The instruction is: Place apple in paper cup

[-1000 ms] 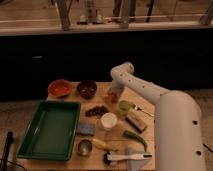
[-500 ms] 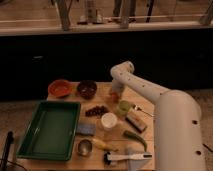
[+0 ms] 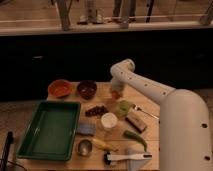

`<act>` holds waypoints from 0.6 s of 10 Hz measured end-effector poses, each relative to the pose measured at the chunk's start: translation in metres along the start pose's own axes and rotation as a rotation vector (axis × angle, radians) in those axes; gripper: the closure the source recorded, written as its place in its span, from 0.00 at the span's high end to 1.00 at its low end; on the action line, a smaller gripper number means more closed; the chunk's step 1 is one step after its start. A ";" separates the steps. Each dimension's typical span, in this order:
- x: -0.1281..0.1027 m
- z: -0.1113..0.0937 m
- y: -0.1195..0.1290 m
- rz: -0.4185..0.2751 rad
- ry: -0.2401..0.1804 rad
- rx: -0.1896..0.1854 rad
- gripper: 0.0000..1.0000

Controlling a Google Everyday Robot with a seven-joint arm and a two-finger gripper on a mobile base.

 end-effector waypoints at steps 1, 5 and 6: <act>0.000 -0.004 -0.001 -0.002 0.006 0.006 0.00; 0.001 -0.022 -0.005 0.000 0.015 0.028 0.00; 0.000 -0.026 -0.007 0.000 0.013 0.032 0.00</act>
